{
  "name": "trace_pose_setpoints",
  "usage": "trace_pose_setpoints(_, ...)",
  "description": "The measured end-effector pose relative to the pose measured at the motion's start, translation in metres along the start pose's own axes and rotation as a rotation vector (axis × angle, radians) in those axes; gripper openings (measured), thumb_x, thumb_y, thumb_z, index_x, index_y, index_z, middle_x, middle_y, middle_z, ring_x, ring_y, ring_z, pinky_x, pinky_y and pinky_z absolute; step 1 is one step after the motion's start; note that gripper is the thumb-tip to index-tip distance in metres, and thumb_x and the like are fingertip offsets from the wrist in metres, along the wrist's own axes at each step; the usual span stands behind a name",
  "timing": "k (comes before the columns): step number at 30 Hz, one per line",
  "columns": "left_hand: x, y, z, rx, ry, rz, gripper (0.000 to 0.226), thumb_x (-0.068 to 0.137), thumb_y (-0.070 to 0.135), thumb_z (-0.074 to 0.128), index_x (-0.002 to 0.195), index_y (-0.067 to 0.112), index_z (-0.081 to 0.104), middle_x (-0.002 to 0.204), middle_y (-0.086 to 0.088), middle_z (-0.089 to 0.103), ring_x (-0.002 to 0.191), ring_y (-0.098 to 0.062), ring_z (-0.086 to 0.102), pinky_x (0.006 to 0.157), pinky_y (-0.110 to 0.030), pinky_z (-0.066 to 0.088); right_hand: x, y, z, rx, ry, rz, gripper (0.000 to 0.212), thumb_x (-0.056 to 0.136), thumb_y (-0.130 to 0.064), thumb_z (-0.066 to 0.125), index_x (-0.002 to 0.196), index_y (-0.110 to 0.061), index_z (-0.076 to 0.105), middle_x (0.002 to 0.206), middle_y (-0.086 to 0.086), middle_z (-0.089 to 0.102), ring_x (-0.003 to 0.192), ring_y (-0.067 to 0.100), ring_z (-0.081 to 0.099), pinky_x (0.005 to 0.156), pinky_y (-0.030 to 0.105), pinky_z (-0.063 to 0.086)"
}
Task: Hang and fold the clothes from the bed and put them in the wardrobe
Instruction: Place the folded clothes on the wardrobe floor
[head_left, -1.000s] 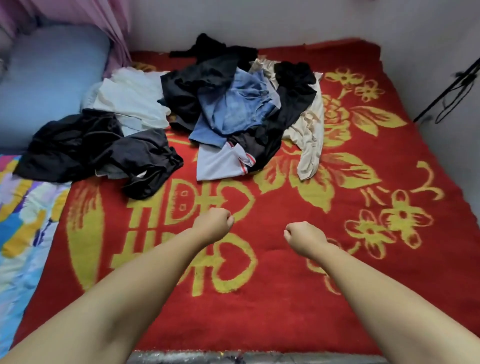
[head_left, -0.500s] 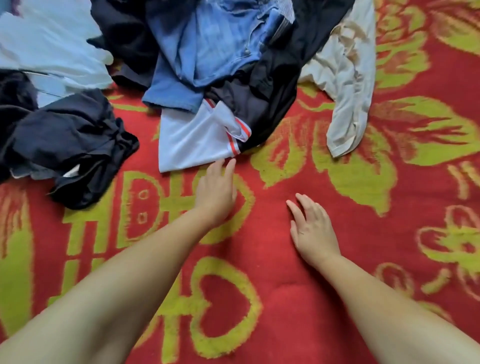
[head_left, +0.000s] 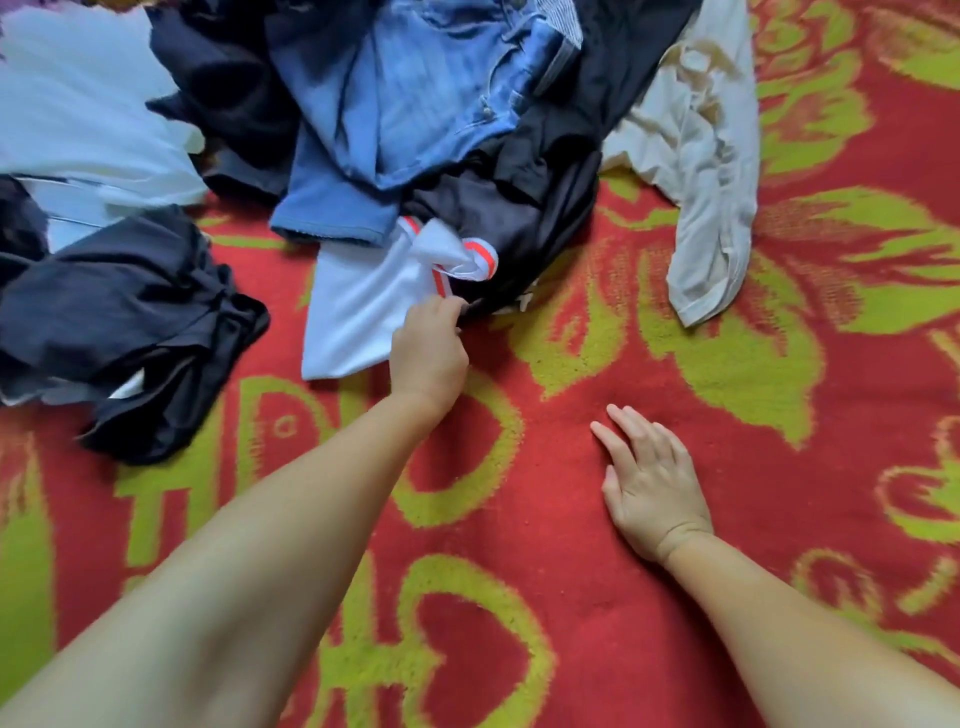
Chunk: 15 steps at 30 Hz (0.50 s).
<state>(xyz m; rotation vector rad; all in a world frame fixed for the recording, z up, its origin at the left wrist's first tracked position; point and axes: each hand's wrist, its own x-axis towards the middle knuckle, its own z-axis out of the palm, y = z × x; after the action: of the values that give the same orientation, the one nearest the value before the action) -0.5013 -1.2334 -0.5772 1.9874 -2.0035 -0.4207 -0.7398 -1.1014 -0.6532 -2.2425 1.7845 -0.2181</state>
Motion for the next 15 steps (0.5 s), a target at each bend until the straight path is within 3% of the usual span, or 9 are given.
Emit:
trace_pose_setpoints(3,-0.026,-0.004,-0.042,-0.205,0.034,-0.063,0.045,0.073,0.008,0.033,0.105,0.006,0.065,0.093,-0.014,0.062,0.088,-0.03,0.053,0.077,-0.039,0.041,0.003,-0.007,-0.017,-0.001,-0.153,0.053,0.052,0.088,-0.025,0.037,0.139,-0.02,0.041,0.146,0.006,0.043,0.138,0.02,0.031,0.116,0.035,0.016)
trace_pose_setpoints(5,-0.042,-0.005,-0.08,-0.262,0.064,-0.067,0.041,0.074,0.004,0.036,0.101,0.003,0.066,0.088,-0.009,0.061,0.083,-0.022,0.049,0.071,-0.03,0.032,0.006,-0.018,-0.037,0.011,-0.299,0.133,0.052,0.093,-0.02,0.04,0.145,-0.02,0.036,0.154,0.003,0.031,0.143,0.02,0.024,0.118,0.036,0.017)
trace_pose_setpoints(8,-0.068,0.004,-0.14,-0.297,0.095,-0.07,0.038,0.07,0.008,0.034,0.093,0.007,0.064,0.082,0.0,0.053,0.084,-0.025,0.048,0.071,-0.034,0.034,0.006,-0.045,-0.085,0.215,-0.521,0.3,0.053,0.094,-0.016,0.044,0.146,-0.016,0.033,0.15,0.009,0.035,0.137,0.026,0.035,0.111,0.036,0.03)
trace_pose_setpoints(12,-0.11,0.034,-0.218,-0.369,0.094,0.001,0.025,0.072,0.01,0.034,0.081,0.015,0.056,0.077,-0.001,0.051,0.079,-0.025,0.049,0.068,-0.034,0.035,0.003,-0.099,-0.17,0.301,-0.435,0.23,0.059,0.095,-0.015,0.047,0.149,-0.016,0.026,0.15,0.01,0.034,0.137,0.025,0.034,0.111,0.037,0.031)
trace_pose_setpoints(15,-0.139,0.052,-0.285,-0.43,0.187,0.074,0.028,0.074,0.007,0.036,0.087,0.012,0.06,0.082,0.0,0.054,0.082,-0.019,0.049,0.074,-0.031,0.038,-0.001,-0.149,-0.245,0.365,-0.282,0.121,0.063,0.095,-0.018,0.053,0.15,-0.019,0.023,0.15,0.006,0.033,0.138,0.021,0.032,0.11,0.033,0.031)
